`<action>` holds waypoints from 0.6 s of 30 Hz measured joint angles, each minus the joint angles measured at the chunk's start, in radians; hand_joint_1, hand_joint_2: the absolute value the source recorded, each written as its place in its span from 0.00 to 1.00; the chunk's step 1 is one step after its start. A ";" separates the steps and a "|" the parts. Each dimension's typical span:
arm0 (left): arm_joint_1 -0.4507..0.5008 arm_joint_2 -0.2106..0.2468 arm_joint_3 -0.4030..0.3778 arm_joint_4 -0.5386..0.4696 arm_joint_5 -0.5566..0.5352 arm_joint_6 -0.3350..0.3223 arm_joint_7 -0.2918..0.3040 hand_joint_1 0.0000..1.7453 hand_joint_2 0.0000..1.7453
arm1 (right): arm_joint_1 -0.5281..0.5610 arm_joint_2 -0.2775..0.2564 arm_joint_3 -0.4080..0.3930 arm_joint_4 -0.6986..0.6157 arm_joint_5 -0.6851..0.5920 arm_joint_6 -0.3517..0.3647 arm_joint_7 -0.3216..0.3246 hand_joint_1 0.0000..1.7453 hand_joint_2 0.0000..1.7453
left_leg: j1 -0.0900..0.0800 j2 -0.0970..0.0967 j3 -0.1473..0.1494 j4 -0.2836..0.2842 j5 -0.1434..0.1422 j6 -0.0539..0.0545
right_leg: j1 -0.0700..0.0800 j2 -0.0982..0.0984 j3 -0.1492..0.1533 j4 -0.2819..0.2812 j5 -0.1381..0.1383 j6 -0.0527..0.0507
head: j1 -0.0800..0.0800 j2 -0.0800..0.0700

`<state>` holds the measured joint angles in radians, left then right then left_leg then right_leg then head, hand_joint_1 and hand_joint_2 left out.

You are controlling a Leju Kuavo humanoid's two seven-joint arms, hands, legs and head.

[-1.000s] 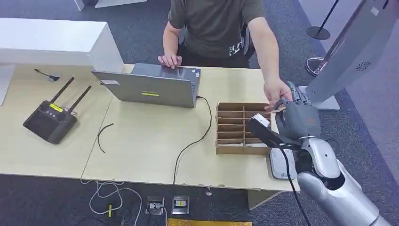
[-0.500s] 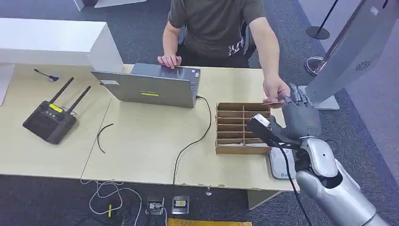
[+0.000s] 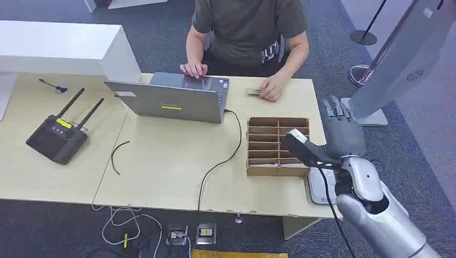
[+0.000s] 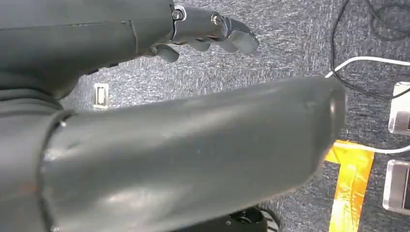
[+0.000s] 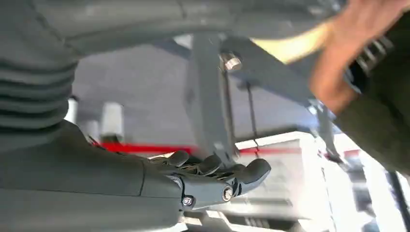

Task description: Pass the card to the sensor for recognition and then transmit it.

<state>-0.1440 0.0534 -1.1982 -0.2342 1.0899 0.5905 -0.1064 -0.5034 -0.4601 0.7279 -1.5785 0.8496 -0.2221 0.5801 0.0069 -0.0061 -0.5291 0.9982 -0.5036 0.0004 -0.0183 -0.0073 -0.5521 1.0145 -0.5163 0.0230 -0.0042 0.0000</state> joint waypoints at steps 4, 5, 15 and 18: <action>0.007 0.000 0.000 0.000 -0.001 -0.002 0.000 0.00 0.00 | 0.018 -0.008 0.000 -0.047 -0.029 0.070 0.081 0.00 1.00 | 0.000 0.000 0.000 0.000 0.000 0.000 | 0.000 0.000 0.000 0.000 0.000 0.000 | 0.000 0.000; 0.009 0.000 0.000 0.001 -0.001 -0.003 0.000 0.00 0.00 | 0.024 -0.014 0.001 -0.064 -0.037 0.081 0.091 0.00 1.00 | 0.000 0.000 0.000 0.000 0.000 0.000 | 0.000 0.000 0.000 0.000 0.000 0.000 | 0.000 0.000; 0.018 0.000 0.000 0.001 0.010 -0.002 -0.007 0.00 0.00 | 0.096 -0.066 -0.002 -0.184 -0.019 0.113 0.113 0.00 1.00 | 0.000 0.000 0.001 0.000 0.000 0.000 | 0.000 0.001 0.000 0.000 0.000 0.000 | 0.000 0.000; 0.026 0.000 0.000 0.001 0.010 -0.002 -0.008 0.00 0.00 | 0.144 -0.081 -0.016 -0.213 0.024 0.120 0.114 0.00 1.00 | 0.000 0.001 0.000 0.000 0.000 0.000 | 0.000 0.002 -0.001 0.000 0.000 0.000 | 0.000 0.000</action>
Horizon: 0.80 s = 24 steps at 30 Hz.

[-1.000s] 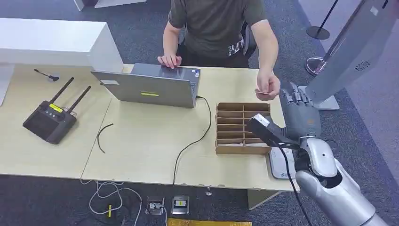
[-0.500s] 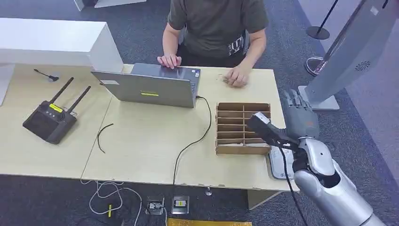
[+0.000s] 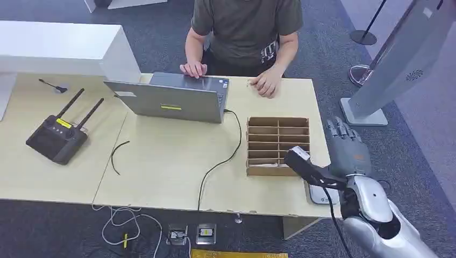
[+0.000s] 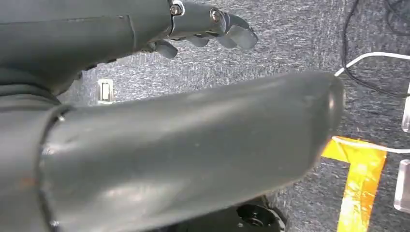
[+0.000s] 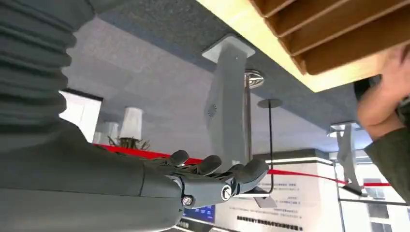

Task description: Pass the card to the sensor for recognition and then transmit it.

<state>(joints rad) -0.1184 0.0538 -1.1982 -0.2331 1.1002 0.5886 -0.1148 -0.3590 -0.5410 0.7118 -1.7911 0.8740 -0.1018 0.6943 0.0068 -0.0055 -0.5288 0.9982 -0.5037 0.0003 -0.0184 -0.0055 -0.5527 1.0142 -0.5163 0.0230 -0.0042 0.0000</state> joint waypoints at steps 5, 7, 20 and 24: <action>0.001 0.001 0.000 0.000 0.000 0.002 0.000 0.00 0.00 | 0.040 -0.019 -0.003 -0.034 0.042 0.022 0.001 0.00 1.00 | 0.000 0.001 0.000 0.000 0.000 0.000 | 0.000 0.000 0.000 0.000 0.000 0.000 | 0.000 0.000; 0.001 0.001 0.000 0.000 -0.001 0.002 0.000 0.00 0.00 | 0.053 -0.023 -0.003 -0.044 0.062 0.033 0.002 0.00 1.00 | 0.000 0.001 0.000 0.000 0.000 0.000 | 0.000 0.000 0.000 0.000 0.000 0.000 | 0.000 0.000; -0.001 0.001 0.000 0.000 -0.001 0.002 -0.007 0.00 0.00 | 0.104 -0.017 0.019 -0.040 0.131 0.016 0.003 0.00 1.00 | 0.000 0.001 0.000 0.000 0.000 0.000 | 0.000 0.000 0.000 0.000 0.000 0.000 | 0.000 0.000; -0.001 0.001 0.000 0.000 -0.001 0.002 -0.008 0.00 0.00 | 0.104 -0.011 0.034 -0.028 0.113 0.002 0.003 0.00 1.00 | 0.000 0.001 0.000 0.000 0.000 0.000 | 0.000 0.000 0.000 0.000 0.000 0.000 | 0.000 0.000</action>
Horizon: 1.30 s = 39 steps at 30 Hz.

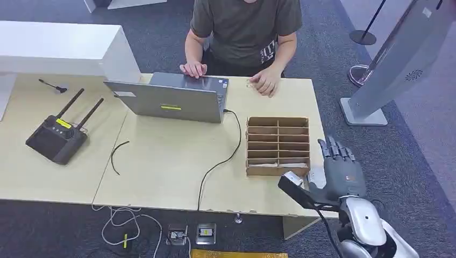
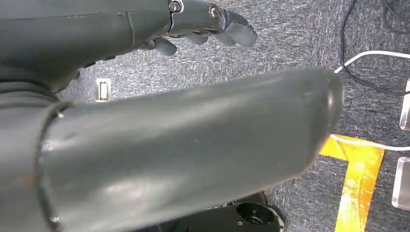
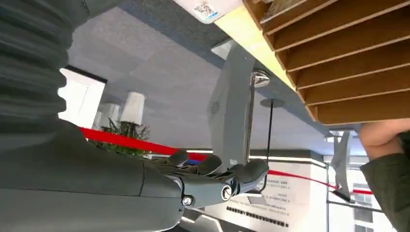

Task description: Pass the card to the sensor for recognition and then transmit it.

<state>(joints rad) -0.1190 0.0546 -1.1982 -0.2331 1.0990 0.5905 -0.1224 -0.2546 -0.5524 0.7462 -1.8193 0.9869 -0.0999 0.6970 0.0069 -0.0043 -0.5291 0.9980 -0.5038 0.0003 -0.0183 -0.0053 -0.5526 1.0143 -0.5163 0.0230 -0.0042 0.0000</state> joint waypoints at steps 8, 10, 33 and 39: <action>0.000 0.000 0.000 0.000 0.000 -0.002 0.000 0.00 0.00 | -0.004 0.014 0.025 0.023 -0.031 -0.049 -0.014 0.00 1.00 | 0.000 0.000 0.000 0.000 0.000 0.000 | 0.000 0.000 0.000 0.000 0.000 0.000 | 0.000 0.000; 0.000 0.000 0.000 0.000 0.000 -0.002 0.000 0.00 0.00 | -0.005 0.019 0.029 0.032 -0.037 -0.063 -0.020 0.00 1.00 | 0.000 0.000 0.000 0.000 0.000 0.000 | 0.000 0.000 0.000 0.000 0.000 0.000 | 0.000 0.000; 0.000 -0.001 0.000 -0.001 0.000 -0.001 0.005 0.00 0.00 | -0.052 0.071 0.079 0.148 -0.042 -0.122 -0.053 0.00 1.00 | 0.000 0.000 0.000 0.000 0.000 0.000 | 0.000 0.000 0.000 0.000 0.000 0.000 | 0.000 0.000; -0.003 -0.002 0.000 -0.001 -0.003 -0.001 0.017 0.00 0.00 | -0.080 0.079 0.102 0.188 -0.009 -0.145 -0.054 0.00 1.00 | 0.000 0.000 0.000 0.000 0.000 0.000 | 0.000 0.000 0.000 0.000 0.000 0.000 | 0.000 0.000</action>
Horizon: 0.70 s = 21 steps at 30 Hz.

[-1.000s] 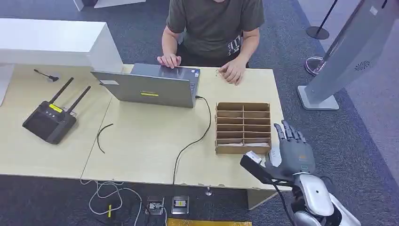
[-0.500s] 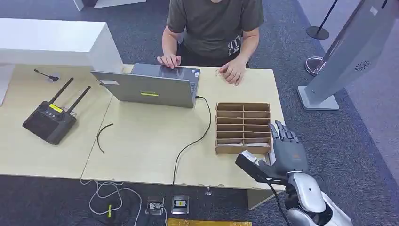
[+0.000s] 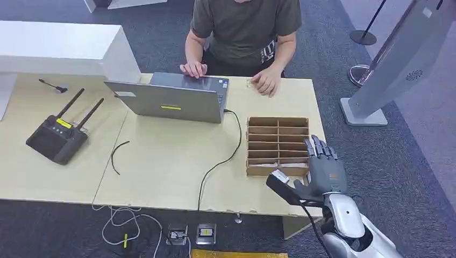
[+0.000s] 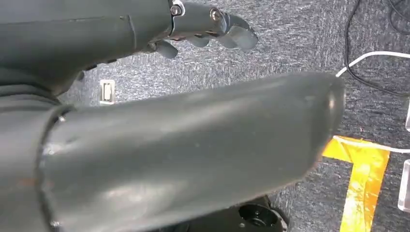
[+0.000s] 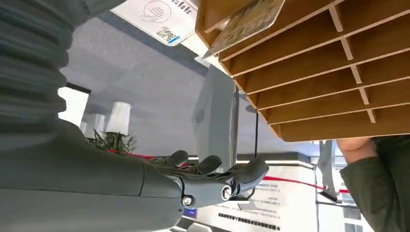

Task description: Pass the card to the sensor for recognition and then transmit it.

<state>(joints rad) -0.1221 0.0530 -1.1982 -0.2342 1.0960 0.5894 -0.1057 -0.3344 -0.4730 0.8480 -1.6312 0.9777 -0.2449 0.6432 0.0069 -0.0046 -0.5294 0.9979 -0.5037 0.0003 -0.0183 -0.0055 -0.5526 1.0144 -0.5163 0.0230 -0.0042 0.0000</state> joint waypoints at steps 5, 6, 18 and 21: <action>-0.003 -0.002 0.000 0.000 0.000 -0.001 0.003 0.00 0.00 | -0.019 0.011 0.018 0.033 -0.016 -0.016 -0.016 0.00 1.00 | 0.000 0.000 0.000 0.000 0.000 0.000 | 0.000 0.000 0.000 0.000 0.000 0.000 | 0.000 0.000; -0.003 -0.002 0.000 0.000 0.000 -0.001 0.004 0.00 0.00 | -0.022 0.012 0.021 0.037 -0.018 -0.018 -0.017 0.00 1.00 | 0.000 0.000 0.000 0.000 0.000 0.000 | 0.000 0.000 0.000 0.000 0.000 0.000 | 0.000 0.000; -0.004 -0.003 0.000 0.000 -0.003 0.000 0.007 0.00 0.00 | -0.050 0.039 0.056 0.095 -0.033 -0.024 -0.032 0.00 1.00 | 0.000 0.000 0.000 0.000 0.000 0.000 | 0.000 0.000 0.000 0.000 0.000 0.000 | 0.000 0.000; -0.004 -0.003 0.000 0.000 -0.003 0.000 0.007 0.00 0.00 | -0.052 0.045 0.063 0.105 -0.036 -0.024 -0.036 0.00 1.00 | 0.000 0.000 0.000 0.000 0.000 0.000 | 0.000 0.000 0.000 0.000 0.000 0.000 | 0.000 0.000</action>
<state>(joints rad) -0.1262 0.0496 -1.1982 -0.2346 1.0933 0.5898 -0.0988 -0.3865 -0.4280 0.9106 -1.5267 0.9419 -0.2693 0.6069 0.0070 -0.0045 -0.5295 0.9980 -0.5036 0.0002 -0.0183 -0.0056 -0.5526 1.0145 -0.5163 0.0230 -0.0042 0.0000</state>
